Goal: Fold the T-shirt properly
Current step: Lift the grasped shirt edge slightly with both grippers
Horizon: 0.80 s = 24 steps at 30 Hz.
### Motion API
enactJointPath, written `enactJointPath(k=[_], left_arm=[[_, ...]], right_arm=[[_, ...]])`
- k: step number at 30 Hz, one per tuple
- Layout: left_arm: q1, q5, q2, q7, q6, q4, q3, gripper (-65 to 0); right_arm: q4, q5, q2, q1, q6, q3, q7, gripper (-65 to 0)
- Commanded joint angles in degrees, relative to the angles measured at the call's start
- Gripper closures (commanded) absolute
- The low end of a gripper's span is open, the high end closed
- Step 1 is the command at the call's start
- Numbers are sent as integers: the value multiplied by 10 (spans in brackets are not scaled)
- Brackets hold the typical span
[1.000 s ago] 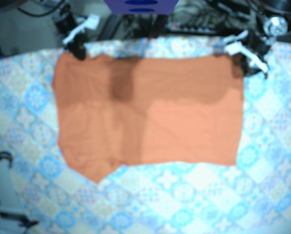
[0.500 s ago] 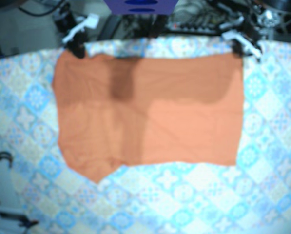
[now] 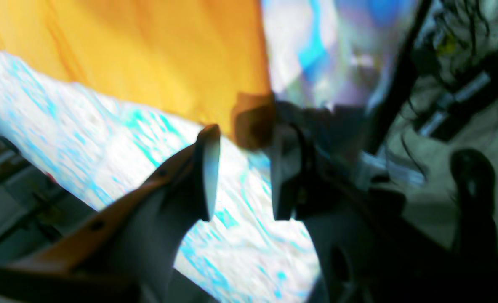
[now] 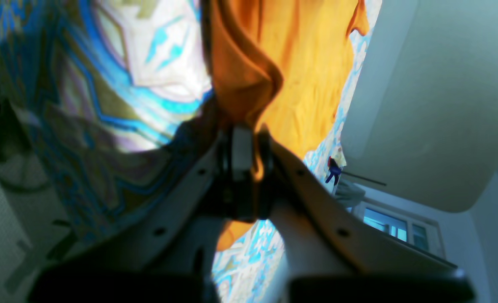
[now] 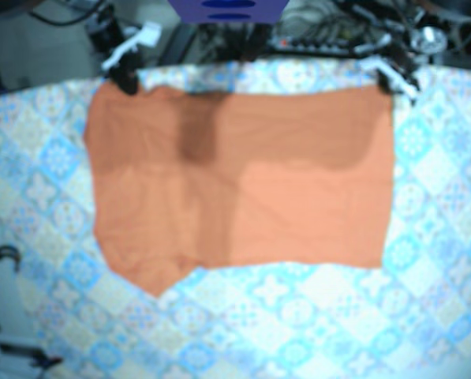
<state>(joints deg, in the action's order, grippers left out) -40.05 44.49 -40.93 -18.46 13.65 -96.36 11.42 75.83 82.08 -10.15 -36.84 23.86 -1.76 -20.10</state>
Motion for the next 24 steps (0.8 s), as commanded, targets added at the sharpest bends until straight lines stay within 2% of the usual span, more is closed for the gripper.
enactJointPath(k=[1, 20, 24], left_arm=[[-3, 0, -9, -3, -7, 0, 0, -200], [5, -1, -7, -2, -7, 20, 1, -202], [24, -1, 1, -2, -7, 21, 5, -253]], right_arm=[[7, -7, -4, -5, 11, -1, 0, 0], [7, -7, -4, -5, 11, 22, 2, 0], [7, -7, -4, -5, 11, 22, 2, 0]])
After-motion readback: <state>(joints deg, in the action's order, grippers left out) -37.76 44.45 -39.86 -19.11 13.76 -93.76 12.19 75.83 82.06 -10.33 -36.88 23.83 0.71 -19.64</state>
